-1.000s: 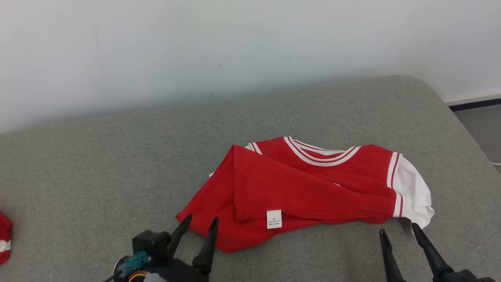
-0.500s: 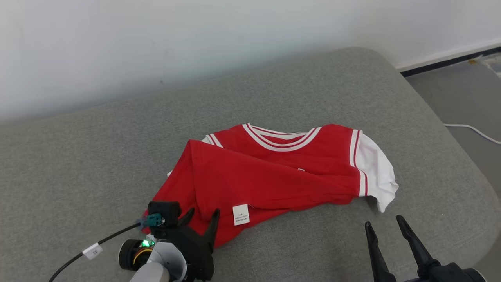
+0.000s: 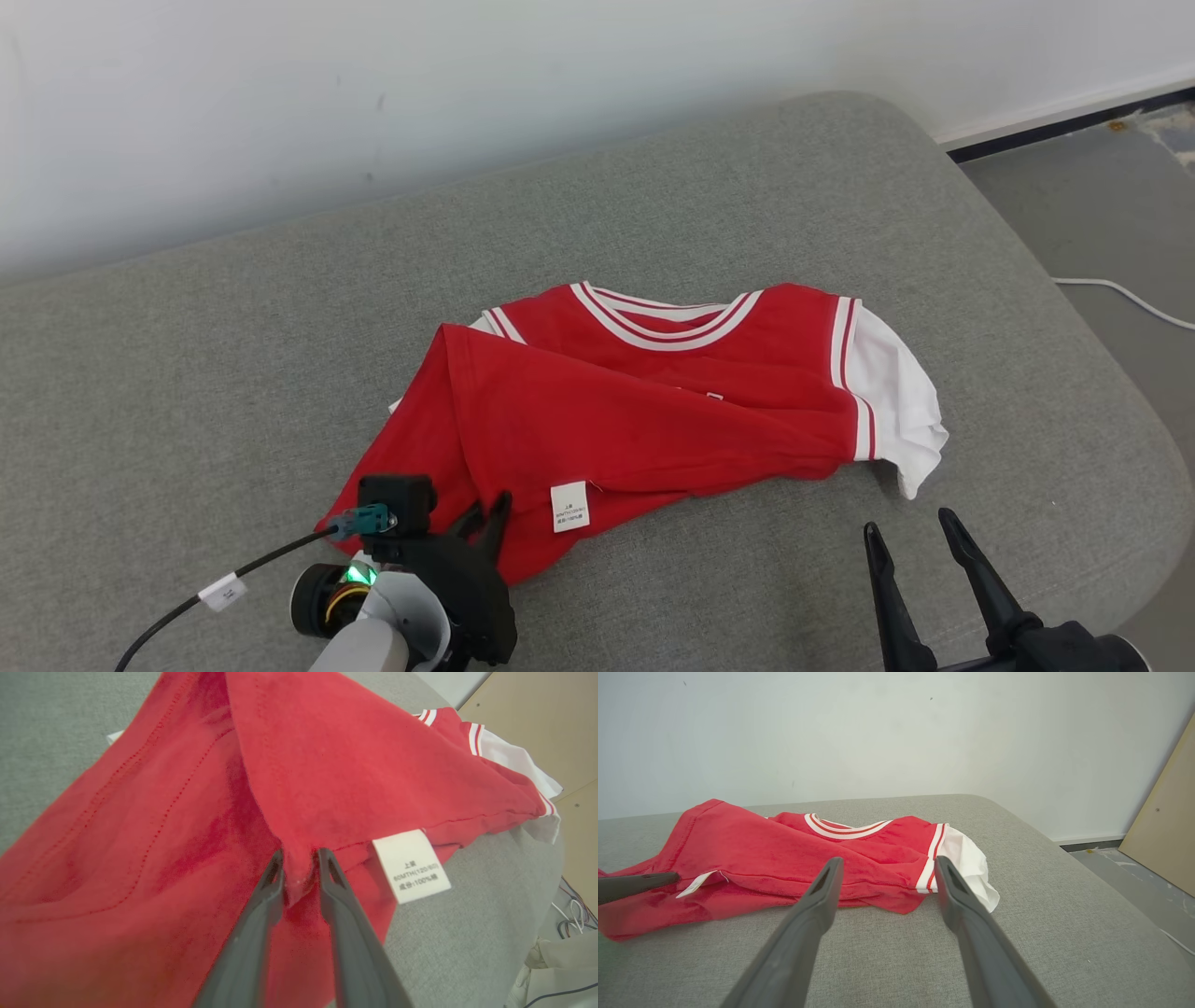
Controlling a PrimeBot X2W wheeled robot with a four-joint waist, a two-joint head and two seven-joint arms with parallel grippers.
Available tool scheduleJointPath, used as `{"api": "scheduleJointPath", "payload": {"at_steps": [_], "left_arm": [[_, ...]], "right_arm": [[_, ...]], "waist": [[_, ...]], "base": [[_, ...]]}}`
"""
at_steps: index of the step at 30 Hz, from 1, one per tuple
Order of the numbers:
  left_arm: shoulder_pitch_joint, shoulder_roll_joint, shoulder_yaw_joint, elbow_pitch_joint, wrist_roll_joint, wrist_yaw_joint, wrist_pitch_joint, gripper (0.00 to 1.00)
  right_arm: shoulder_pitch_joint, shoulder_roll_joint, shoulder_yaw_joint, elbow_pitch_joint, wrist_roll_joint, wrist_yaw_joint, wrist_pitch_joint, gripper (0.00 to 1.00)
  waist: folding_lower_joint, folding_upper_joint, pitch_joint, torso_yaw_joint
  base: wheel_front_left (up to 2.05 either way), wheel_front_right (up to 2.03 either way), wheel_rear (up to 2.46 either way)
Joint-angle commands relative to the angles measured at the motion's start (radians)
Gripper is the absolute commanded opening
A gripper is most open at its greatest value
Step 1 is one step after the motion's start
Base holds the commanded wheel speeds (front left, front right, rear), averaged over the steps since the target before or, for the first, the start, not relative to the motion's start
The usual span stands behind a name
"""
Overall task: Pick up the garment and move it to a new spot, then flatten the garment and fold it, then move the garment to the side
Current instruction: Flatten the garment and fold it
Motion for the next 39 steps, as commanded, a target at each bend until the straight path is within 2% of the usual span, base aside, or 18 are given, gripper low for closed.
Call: {"api": "scheduleJointPath", "payload": {"at_steps": [1, 3, 4, 12, 19, 22, 25, 26, 29, 36, 37, 38, 39], "left_arm": [[-0.012, -0.004, -0.003, -0.002, -0.007, -0.003, -0.011, 0.19], [-0.016, -0.005, -0.008, -0.003, -0.01, -0.008, -0.02, 0.15], [-0.019, -0.005, -0.01, -0.001, -0.01, -0.01, -0.023, 0.0], [0.007, 0.001, -0.007, -0.009, -0.047, -0.019, -0.027, 0.0], [0.083, 0.054, 0.052, -0.125, -0.135, -0.025, 0.004, 0.0], [0.141, 0.105, 0.094, -0.216, -0.185, -0.022, 0.043, 0.0], [0.2, 0.156, 0.133, -0.304, -0.222, -0.004, 0.081, 0.0], [0.238, 0.186, 0.155, -0.359, -0.229, 0.02, 0.098, 0.0], [0.291, 0.217, 0.185, -0.432, -0.23, 0.065, 0.11, 0.0], [0.36, 0.237, 0.206, -0.448, -0.198, 0.115, 0.071, 0.0], [0.363, 0.232, 0.201, -0.438, -0.191, 0.119, 0.061, 0.21], [0.363, 0.225, 0.198, -0.426, -0.19, 0.122, 0.053, 0.9], [0.363, 0.22, 0.194, -0.415, -0.181, 0.126, 0.044, 1.0]], "right_arm": [[-0.006, 0.002, 0.001, 0.003, 0.009, -0.002, -0.003, 1.0], [-0.006, 0.002, 0.002, 0.005, 0.009, -0.002, -0.001, 1.0], [-0.006, 0.001, 0.002, 0.005, 0.01, -0.002, 0.0, 1.0], [0.018, 0.001, -0.017, 0.001, 0.01, -0.002, 0.008, 1.0], [0.034, -0.006, -0.02, -0.012, 0.013, -0.002, 0.022, 1.0], [0.037, -0.01, -0.022, -0.018, 0.017, -0.002, 0.026, 1.0], [0.043, -0.013, -0.028, -0.021, 0.019, -0.002, 0.031, 1.0], [0.047, -0.013, -0.028, -0.022, 0.02, -0.002, 0.032, 1.0], [0.05, -0.013, -0.021, -0.024, 0.025, -0.002, 0.034, 1.0], [0.036, -0.014, -0.003, -0.019, 0.031, -0.002, 0.039, 1.0], [0.034, -0.013, -0.002, -0.019, 0.031, -0.002, 0.04, 1.0], [0.032, -0.013, -0.001, -0.019, 0.031, -0.002, 0.039, 1.0], [0.031, -0.012, -0.001, -0.02, 0.032, -0.002, 0.039, 1.0]], "waist": [[-0.0001, -0.0001, -0.003, 0.004], [-0.0001, -0.0001, -0.006, 0.008], [-0.0001, -0.0001, -0.008, 0.009], [-0.0001, -0.0001, -0.032, 0.039], [-0.0001, -0.0001, -0.052, 0.088], [-0.0001, -0.0001, -0.06, 0.115], [-0.0001, -0.0001, -0.069, 0.141], [-0.0001, -0.0001, -0.074, 0.156], [-0.0001, -0.0001, -0.082, 0.175], [-0.0001, -0.0001, -0.086, 0.198], [-0.0001, -0.0001, -0.086, 0.199], [-0.0001, -0.0001, -0.086, 0.199], [-0.0001, -0.0001, -0.085, 0.2]], "base": [[0.0, 0.0, 0.0], [0.0, 0.0, 0.0], [0.0, 0.0, 0.0], [0.0, 0.0, 0.0], [0.0, 0.0, 0.0], [0.0, 0.0, 0.0], [0.0, 0.0, 0.0], [0.0, 0.0, 0.0], [0.0, 0.0, 0.0], [0.0, 0.0, 0.0], [0.0, 0.0, 0.0], [0.0, 0.0, 0.0], [0.0, 0.0, 0.0]]}}
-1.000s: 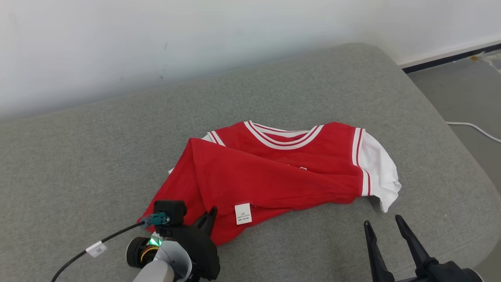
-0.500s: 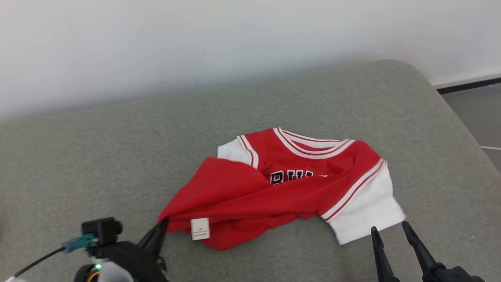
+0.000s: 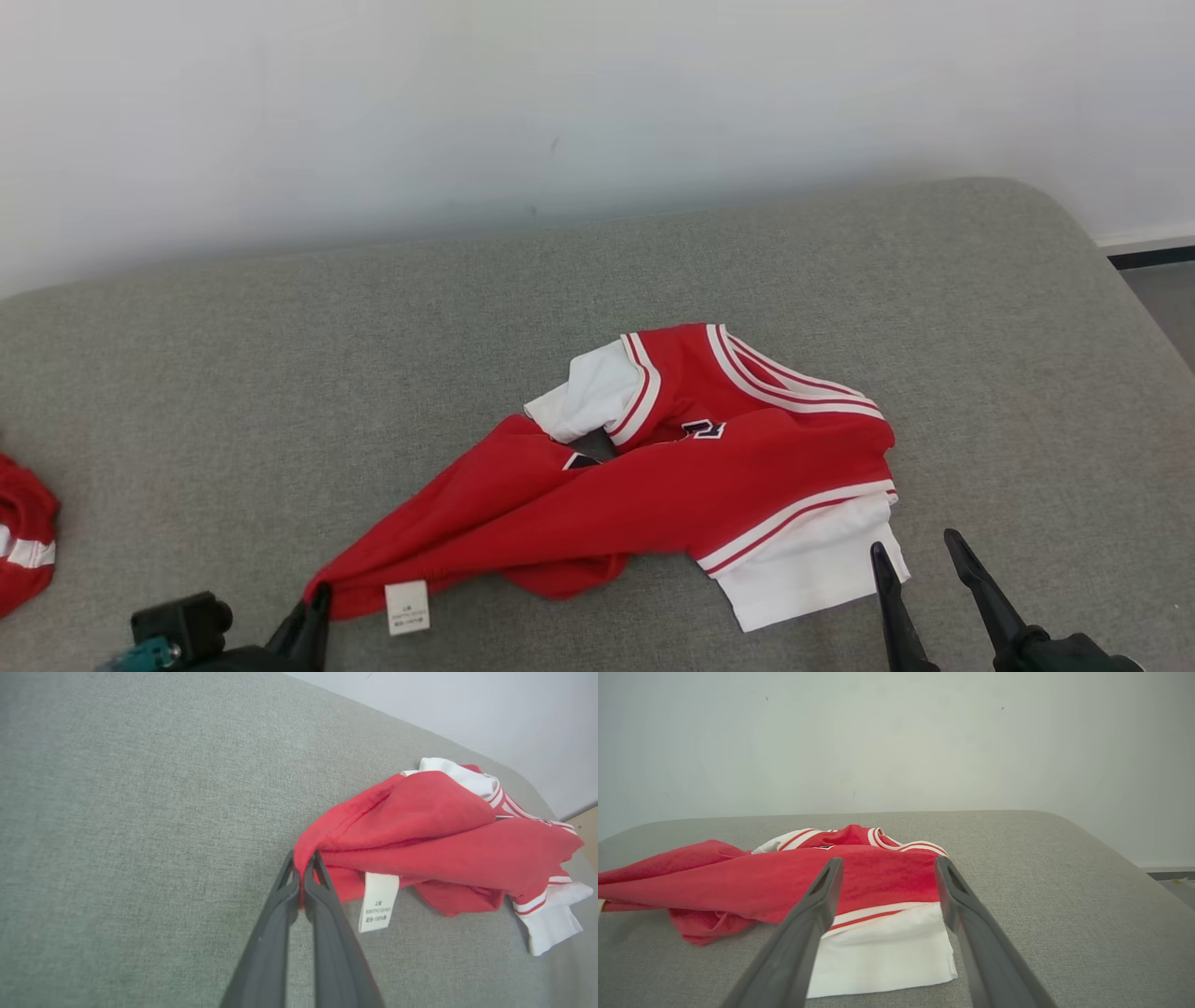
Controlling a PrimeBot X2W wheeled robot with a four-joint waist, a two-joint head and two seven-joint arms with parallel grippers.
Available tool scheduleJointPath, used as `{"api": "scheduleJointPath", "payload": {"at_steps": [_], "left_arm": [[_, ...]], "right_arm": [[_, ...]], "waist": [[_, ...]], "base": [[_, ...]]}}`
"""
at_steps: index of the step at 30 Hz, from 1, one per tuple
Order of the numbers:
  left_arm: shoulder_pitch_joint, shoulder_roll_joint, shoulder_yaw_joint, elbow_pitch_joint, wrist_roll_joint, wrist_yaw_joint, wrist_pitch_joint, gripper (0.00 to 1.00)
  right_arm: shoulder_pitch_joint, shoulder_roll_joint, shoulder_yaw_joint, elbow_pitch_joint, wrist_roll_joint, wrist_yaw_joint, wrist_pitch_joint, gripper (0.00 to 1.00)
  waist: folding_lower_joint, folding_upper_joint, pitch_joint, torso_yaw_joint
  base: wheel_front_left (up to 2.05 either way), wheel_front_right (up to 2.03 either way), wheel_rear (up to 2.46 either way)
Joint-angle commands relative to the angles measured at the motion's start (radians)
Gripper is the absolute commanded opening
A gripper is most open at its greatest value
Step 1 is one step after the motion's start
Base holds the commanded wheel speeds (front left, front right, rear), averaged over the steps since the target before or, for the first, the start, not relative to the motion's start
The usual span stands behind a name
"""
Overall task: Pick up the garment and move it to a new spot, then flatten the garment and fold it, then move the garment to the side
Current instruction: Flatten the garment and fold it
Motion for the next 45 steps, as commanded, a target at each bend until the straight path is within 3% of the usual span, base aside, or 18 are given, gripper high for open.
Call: {"api": "scheduleJointPath", "payload": {"at_steps": [1, 9, 14, 17, 22, 31, 45], "left_arm": [[0.006, -0.006, -0.002, 0.011, 0.011, 0.006, -0.014, 1.0], [0.027, -0.04, 0.016, 0.059, 0.045, 0.008, -0.169, 1.0], [0.06, -0.052, 0.015, 0.029, 0.092, -0.033, -0.34, 1.0], [0.094, -0.063, 0.031, -0.001, 0.137, -0.047, -0.386, 1.0], [0.139, -0.096, 0.092, -0.081, 0.23, -0.065, -0.394, 1.0], [0.249, -0.195, 0.188, -0.183, 0.424, -0.135, -0.394, 1.0], [0.319, -0.227, 0.259, -0.147, 0.505, -0.16, -0.395, 1.0]], "right_arm": [[-0.006, -0.003, -0.001, -0.002, 0.006, -0.002, -0.001, 1.0], [0.008, 0.001, -0.026, -0.007, 0.008, -0.002, -0.003, 1.0], [0.01, 0.007, -0.046, -0.009, 0.008, -0.002, -0.001, 1.0], [0.013, 0.01, -0.064, -0.01, 0.01, -0.002, 0.003, 1.0], [0.016, 0.016, -0.107, 0.004, 0.009, -0.002, 0.009, 1.0], [0.035, 0.029, -0.176, 0.076, 0.025, -0.002, 0.043, 1.0], [0.085, 0.041, -0.15, 0.112, 0.018, -0.002, 0.02, 1.0]], "waist": [[0.0, 0.0, 0.001, 0.001], [0.0, 0.0, 0.008, 0.015], [0.0, 0.0, 0.007, 0.031], [0.0, 0.0, 0.003, 0.046], [0.0, 0.0, -0.011, 0.064], [0.0, 0.0, -0.051, 0.1], [0.0, 0.0, -0.106, 0.121]], "base": [[0.0, 0.0, 0.0], [0.0, 0.0, 0.0], [0.0, 0.0, 0.0], [0.0, 0.0, 0.0], [0.0, 0.0, 0.0], [0.0, 0.0, 0.0], [0.0, 0.0, 0.0]]}}
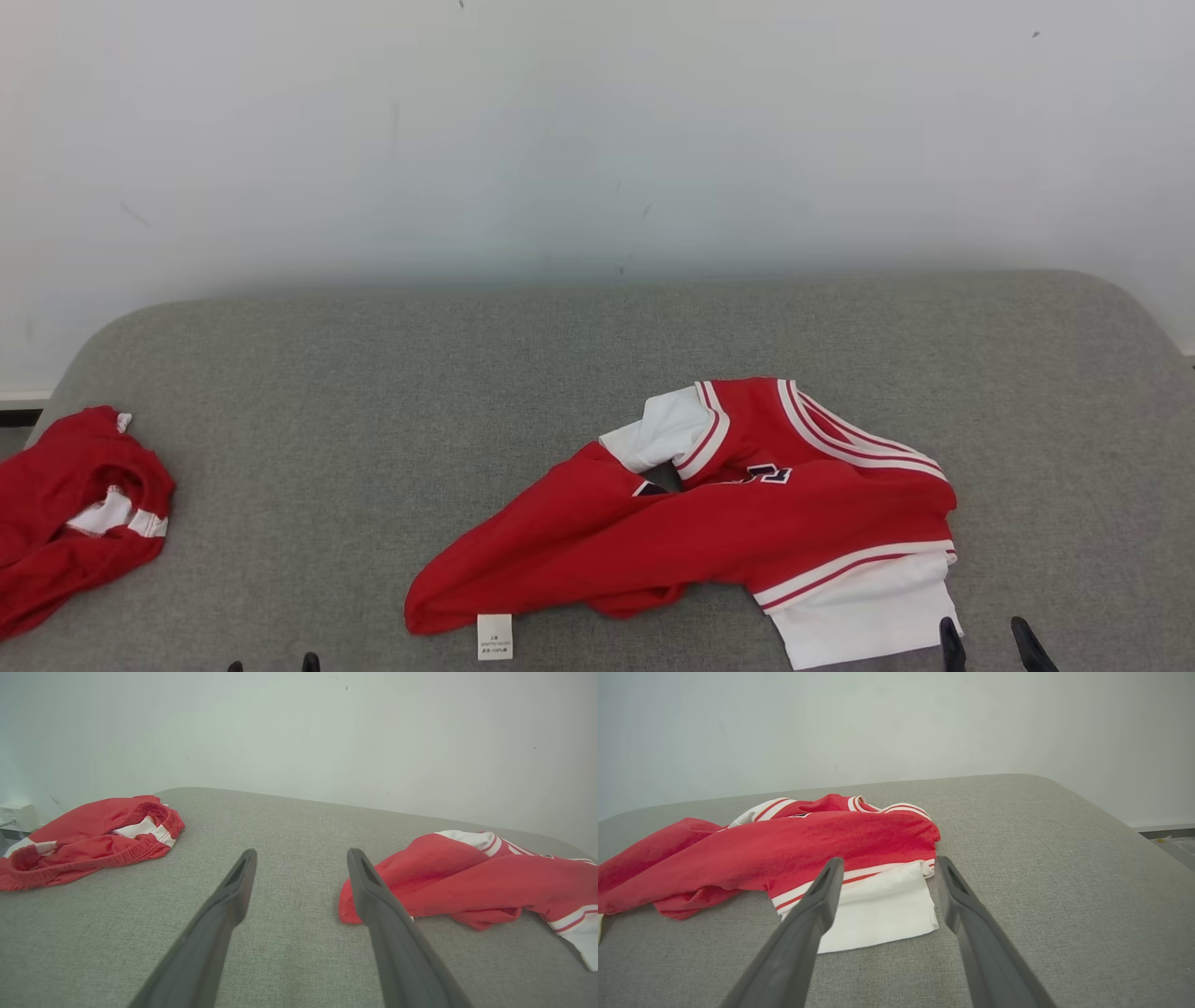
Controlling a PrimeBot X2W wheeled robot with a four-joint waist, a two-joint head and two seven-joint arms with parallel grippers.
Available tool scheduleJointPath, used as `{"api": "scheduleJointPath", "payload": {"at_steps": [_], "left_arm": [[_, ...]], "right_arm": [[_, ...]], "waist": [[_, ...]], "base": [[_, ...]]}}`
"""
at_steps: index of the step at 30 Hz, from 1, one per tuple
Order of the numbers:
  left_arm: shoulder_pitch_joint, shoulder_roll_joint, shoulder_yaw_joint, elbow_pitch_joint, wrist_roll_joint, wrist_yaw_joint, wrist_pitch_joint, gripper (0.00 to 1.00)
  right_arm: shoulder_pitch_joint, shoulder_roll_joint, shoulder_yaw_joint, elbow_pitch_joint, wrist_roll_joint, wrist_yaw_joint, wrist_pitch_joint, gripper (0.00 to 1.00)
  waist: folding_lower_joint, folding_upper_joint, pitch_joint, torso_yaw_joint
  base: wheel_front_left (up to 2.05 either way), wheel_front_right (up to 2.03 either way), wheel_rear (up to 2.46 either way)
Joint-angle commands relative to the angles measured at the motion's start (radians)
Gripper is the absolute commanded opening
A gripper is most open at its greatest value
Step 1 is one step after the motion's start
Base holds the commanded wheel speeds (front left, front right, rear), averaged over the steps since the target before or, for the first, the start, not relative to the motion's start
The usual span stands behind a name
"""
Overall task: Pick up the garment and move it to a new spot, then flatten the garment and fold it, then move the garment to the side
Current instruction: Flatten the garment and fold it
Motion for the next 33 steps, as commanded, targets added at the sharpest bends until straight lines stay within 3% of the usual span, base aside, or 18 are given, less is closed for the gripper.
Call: {"api": "scheduleJointPath", "payload": {"at_steps": [1, 24, 33], "left_arm": [[0.018, 0.001, 0.002, 0.003, 0.008, -0.001, -0.003, 1.0], [0.006, 0.039, -0.055, 0.07, -0.046, -0.001, -0.003, 1.0], [-0.122, 0.076, -0.158, 0.239, -0.112, -0.001, 0.012, 1.0]], "right_arm": [[0.012, 0.002, 0.005, 0.003, -0.005, -0.002, -0.004, 1.0], [0.006, 0.004, 0.039, 0.006, 0.002, -0.002, 0.005, 1.0], [-0.062, -0.014, 0.002, 0.046, 0.021, -0.002, 0.201, 1.0]], "waist": [[0.0001, 0.0001, -0.01, 0.0], [0.0001, 0.0001, -0.004, 0.006], [0.0001, 0.0001, 0.035, 0.001]], "base": [[0.0, 0.0, 0.0], [0.0, 0.0, 0.0], [0.0, 0.0, 0.0]]}}
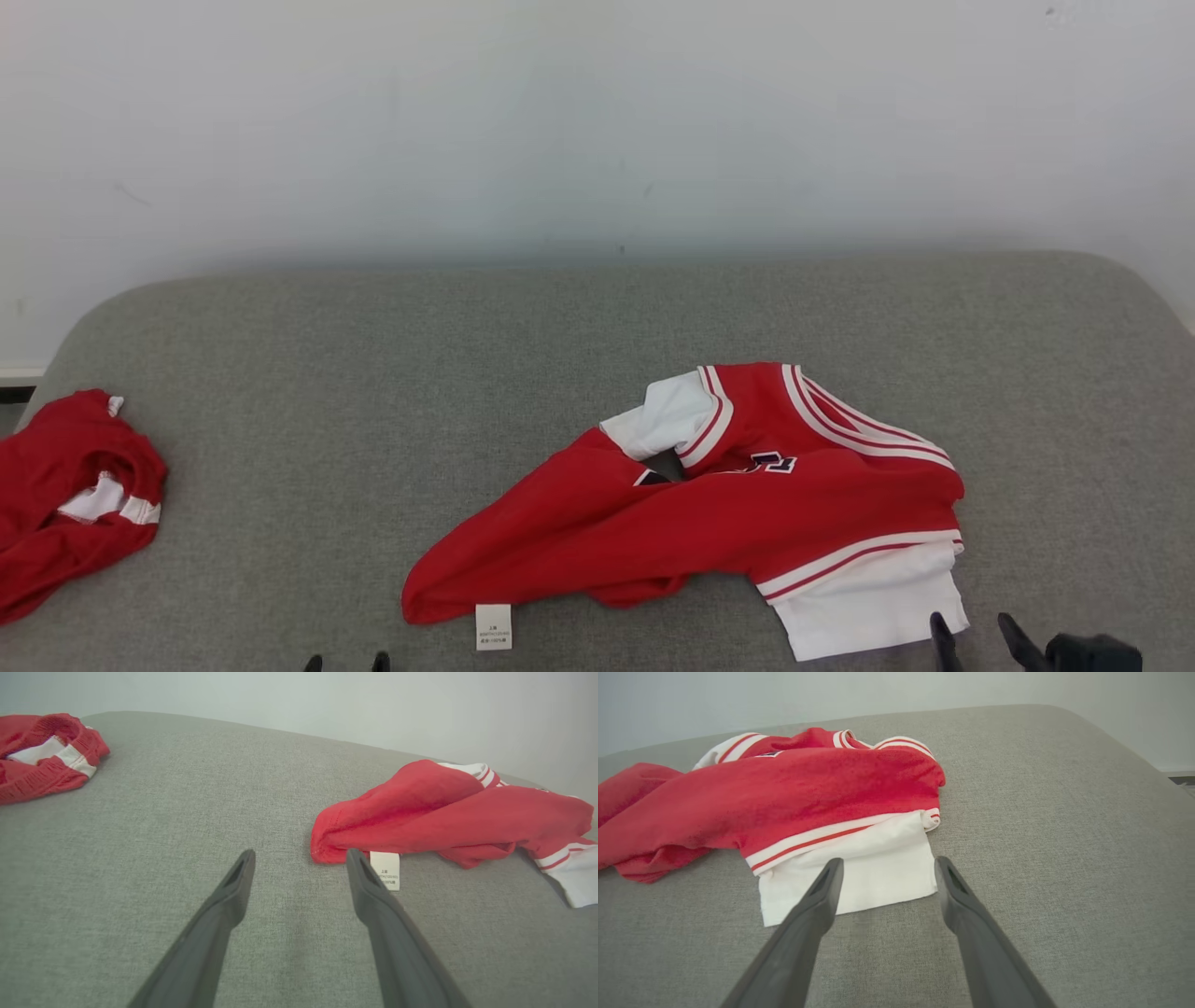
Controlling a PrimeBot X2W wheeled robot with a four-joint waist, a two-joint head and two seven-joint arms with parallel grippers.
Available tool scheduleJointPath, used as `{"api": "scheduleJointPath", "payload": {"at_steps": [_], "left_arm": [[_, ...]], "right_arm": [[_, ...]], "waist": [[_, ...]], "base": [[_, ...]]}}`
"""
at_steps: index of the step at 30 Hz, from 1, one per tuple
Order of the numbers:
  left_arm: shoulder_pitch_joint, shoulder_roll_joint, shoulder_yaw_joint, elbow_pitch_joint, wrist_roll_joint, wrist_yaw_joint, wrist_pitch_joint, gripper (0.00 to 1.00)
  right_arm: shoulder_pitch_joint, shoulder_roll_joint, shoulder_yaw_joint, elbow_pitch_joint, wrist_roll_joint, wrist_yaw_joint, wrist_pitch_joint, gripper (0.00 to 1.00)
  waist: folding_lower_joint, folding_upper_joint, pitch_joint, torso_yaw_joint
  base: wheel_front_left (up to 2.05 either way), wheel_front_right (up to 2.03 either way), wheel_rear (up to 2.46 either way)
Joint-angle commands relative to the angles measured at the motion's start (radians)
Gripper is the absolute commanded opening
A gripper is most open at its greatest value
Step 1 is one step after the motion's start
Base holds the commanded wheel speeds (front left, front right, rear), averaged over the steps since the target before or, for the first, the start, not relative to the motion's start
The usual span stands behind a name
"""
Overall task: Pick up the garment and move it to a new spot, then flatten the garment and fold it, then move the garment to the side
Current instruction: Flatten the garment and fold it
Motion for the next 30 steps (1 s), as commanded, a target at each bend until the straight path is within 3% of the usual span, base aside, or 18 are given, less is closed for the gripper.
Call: {"api": "scheduleJointPath", "payload": {"at_steps": [1, 6, 12, 30], "left_arm": [[-0.033, 0.006, -0.01, 0.012, -0.003, 0.002, 0.005, 1.0], [-0.189, 0.006, -0.082, 0.137, -0.064, 0.002, 0.119, 1.0], [-0.304, 0.013, -0.112, 0.225, -0.09, 0.002, 0.158, 1.0], [-0.34, 0.01, -0.147, 0.302, -0.094, 0.01, 0.1, 1.0]], "right_arm": [[-0.018, -0.008, -0.009, 0.004, 0.004, -0.002, 0.016, 1.0], [-0.116, -0.001, -0.092, 0.053, -0.033, -0.002, 0.152, 1.0], [-0.214, 0.004, -0.106, 0.117, -0.065, -0.002, 0.205, 1.0], [-0.309, 0.008, -0.112, 0.272, -0.126, -0.002, 0.237, 1.0]], "waist": [[-0.0001, 0.0, 0.016, -0.005], [-0.0001, 0.0, 0.071, -0.023], [-0.0001, 0.0, 0.143, -0.039], [-0.0001, 0.0, 0.19, -0.024]], "base": [[0.0, 0.0, 0.0], [0.0, 0.0, 0.0], [0.0, 0.0, 0.0], [0.0, 0.0, 0.0]]}}
